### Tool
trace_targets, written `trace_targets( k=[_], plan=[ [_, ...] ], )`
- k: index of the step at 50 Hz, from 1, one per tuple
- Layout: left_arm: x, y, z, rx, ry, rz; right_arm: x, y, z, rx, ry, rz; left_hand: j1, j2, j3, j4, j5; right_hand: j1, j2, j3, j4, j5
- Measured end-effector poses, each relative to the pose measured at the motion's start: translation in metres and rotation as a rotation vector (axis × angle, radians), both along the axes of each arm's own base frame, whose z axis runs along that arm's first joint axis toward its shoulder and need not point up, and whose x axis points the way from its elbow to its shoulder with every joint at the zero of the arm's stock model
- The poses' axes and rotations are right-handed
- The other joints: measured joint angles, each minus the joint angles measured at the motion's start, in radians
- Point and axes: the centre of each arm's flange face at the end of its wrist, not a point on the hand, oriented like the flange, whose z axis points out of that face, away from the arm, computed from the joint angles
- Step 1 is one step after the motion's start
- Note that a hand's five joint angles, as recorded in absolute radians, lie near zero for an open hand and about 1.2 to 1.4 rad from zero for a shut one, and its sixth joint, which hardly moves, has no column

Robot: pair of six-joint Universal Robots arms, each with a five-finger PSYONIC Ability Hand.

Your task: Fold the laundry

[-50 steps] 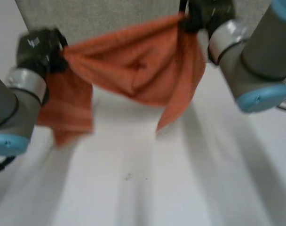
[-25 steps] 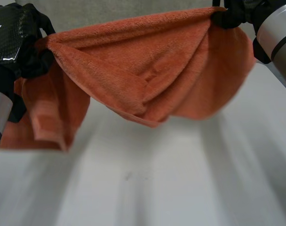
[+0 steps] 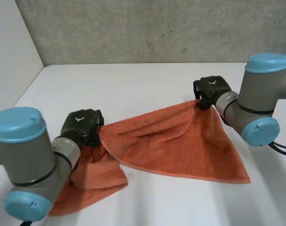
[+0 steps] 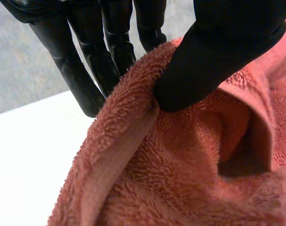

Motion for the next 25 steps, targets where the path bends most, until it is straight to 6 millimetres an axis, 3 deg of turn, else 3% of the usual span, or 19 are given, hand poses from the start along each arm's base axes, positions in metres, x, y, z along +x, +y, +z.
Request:
trace_targets(
  k=[3, 4, 5, 6, 7, 8, 9, 10, 12, 14, 19, 25],
  plan=[
    [-0.002, -0.007, -0.006, 0.007, -0.004, 0.004, 0.001, -0.005, -0.005, -0.001, -0.002, -0.003, 0.0, 0.0, 0.0, 0.0, 0.0, -0.031, -0.04, -0.041, -0.042, -0.033],
    [-0.003, -0.01, -0.007, 0.005, -0.003, 0.006, 0.002, -0.007, -0.005, -0.005, -0.005, -0.004, 0.0, 0.0, 0.0, 0.0, 0.0, -0.286, -0.358, -0.355, -0.339, -0.301],
    [-0.003, -0.013, -0.007, 0.002, -0.001, 0.008, 0.002, -0.008, -0.003, -0.013, -0.009, -0.007, -0.001, -0.033, -0.021, -0.024, -0.007, -0.432, -0.518, -0.513, -0.496, -0.455],
    [-0.004, -0.014, -0.006, -0.003, 0.001, 0.009, 0.001, -0.009, 0.0, -0.019, -0.012, -0.01, -0.032, -0.107, -0.106, -0.109, -0.072, -0.432, -0.518, -0.513, -0.496, -0.455],
    [-0.004, -0.016, -0.005, -0.008, 0.003, 0.011, 0.001, -0.01, 0.002, -0.027, -0.015, -0.014, -0.08, -0.147, -0.146, -0.149, -0.123, -0.668, -0.801, -0.778, -0.783, -0.74],
    [-0.004, -0.017, -0.005, -0.011, 0.005, 0.012, 0.001, -0.011, 0.005, -0.032, -0.017, -0.018, -0.106, -0.163, -0.153, -0.156, -0.132, -0.722, -0.882, -0.881, -0.877, -0.828],
    [-0.004, -0.019, -0.003, -0.016, 0.008, 0.013, 0.0, -0.011, 0.009, -0.042, -0.021, -0.025, -0.106, -0.163, -0.153, -0.156, -0.132, -0.745, -0.917, -0.92, -0.924, -0.871],
    [-0.004, -0.02, -0.002, -0.021, 0.01, 0.014, -0.001, -0.012, 0.013, -0.049, -0.024, -0.031, -0.3, -0.352, -0.34, -0.344, -0.317, -0.756, -0.947, -0.952, -0.952, -0.895],
    [-0.005, -0.022, 0.002, -0.032, 0.015, 0.017, -0.004, -0.011, 0.022, -0.065, -0.029, -0.043, -0.381, -0.429, -0.428, -0.432, -0.404, -0.758, -0.953, -0.96, -0.957, -0.9],
    [-0.004, -0.025, 0.007, -0.047, 0.022, 0.023, -0.01, -0.006, 0.041, -0.095, -0.038, -0.068, -0.452, -0.525, -0.518, -0.522, -0.495, -0.759, -0.958, -0.971, -0.96, -0.904],
    [-0.001, -0.027, 0.013, -0.062, 0.029, 0.034, -0.027, 0.014, 0.064, -0.103, -0.038, -0.095, -0.529, -0.598, -0.596, -0.599, -0.573, -0.759, -0.958, -0.971, -0.96, -0.904],
    [0.003, -0.028, 0.015, -0.066, 0.03, 0.044, -0.047, 0.047, 0.064, -0.054, 0.0, -0.09, -0.548, -0.62, -0.619, -0.622, -0.596, -0.759, -0.958, -0.971, -0.96, -0.904]
  ],
)
